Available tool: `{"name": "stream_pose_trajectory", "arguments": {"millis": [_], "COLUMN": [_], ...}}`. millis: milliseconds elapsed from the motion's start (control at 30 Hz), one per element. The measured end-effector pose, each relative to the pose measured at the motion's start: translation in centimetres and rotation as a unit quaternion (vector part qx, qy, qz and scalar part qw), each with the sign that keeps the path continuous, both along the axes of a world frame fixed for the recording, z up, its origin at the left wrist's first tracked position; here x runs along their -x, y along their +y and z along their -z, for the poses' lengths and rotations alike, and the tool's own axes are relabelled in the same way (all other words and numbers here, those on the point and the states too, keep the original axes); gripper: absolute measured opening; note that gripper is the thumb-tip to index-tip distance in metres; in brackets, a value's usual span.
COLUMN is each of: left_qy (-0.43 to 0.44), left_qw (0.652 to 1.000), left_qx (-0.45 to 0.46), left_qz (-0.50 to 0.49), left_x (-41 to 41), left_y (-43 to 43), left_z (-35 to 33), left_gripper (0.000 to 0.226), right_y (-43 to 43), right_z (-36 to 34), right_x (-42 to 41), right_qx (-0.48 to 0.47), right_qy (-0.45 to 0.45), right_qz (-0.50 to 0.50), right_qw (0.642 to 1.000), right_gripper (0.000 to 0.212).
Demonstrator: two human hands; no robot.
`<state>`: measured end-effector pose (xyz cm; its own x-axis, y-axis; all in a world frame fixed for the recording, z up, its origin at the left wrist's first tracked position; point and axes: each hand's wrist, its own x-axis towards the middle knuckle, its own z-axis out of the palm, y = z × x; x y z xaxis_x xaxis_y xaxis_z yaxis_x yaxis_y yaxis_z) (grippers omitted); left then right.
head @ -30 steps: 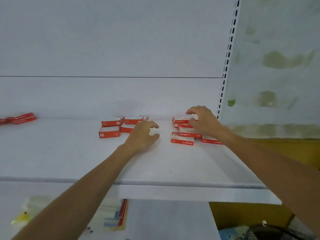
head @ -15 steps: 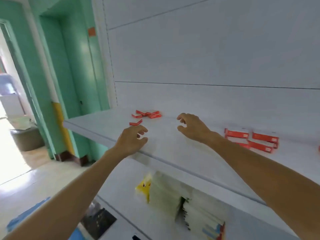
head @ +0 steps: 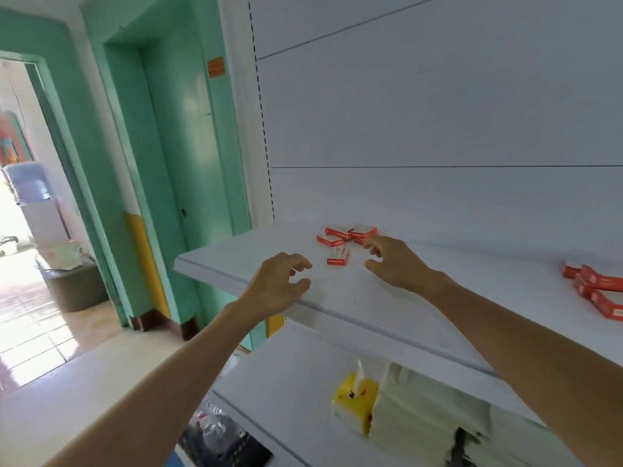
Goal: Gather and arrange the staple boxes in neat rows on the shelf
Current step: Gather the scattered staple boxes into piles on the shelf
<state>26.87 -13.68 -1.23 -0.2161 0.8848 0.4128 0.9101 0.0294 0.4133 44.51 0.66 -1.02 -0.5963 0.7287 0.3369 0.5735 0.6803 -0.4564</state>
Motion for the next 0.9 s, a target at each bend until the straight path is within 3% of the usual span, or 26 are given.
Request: {"name": "stream_pose_trajectory", "arguments": {"millis": [367, 567, 667, 767, 900], "left_qy": [-0.009, 0.083, 0.101, 0.058, 0.042], "left_qw": [0.998, 0.975, 0.966, 0.969, 0.979], "left_qx": [0.004, 0.150, 0.164, 0.159, 0.132], "left_qz": [0.055, 0.144, 0.172, 0.182, 0.152], "left_x": [3.7, 5.3, 5.8, 6.0, 6.9], "left_y": [8.7, 14.3, 16.8, 18.6, 20.2], "left_z": [1.9, 0.8, 0.7, 0.9, 1.4], "left_gripper": [0.030, 0.064, 0.062, 0.056, 0.052], "right_y": [7.3, 12.9, 14.6, 15.9, 17.0], "right_z": [0.1, -0.8, -1.2, -1.7, -1.5], "right_x": [2.7, 4.0, 4.7, 5.4, 6.8], "right_qx": [-0.043, -0.048, -0.035, -0.035, -0.024], "right_qy": [-0.035, -0.040, -0.075, -0.105, -0.144], "right_qz": [0.046, 0.064, 0.064, 0.059, 0.036], "right_qw": [0.997, 0.996, 0.994, 0.992, 0.989], "right_gripper": [0.036, 0.040, 0.048, 0.055, 0.046]}}
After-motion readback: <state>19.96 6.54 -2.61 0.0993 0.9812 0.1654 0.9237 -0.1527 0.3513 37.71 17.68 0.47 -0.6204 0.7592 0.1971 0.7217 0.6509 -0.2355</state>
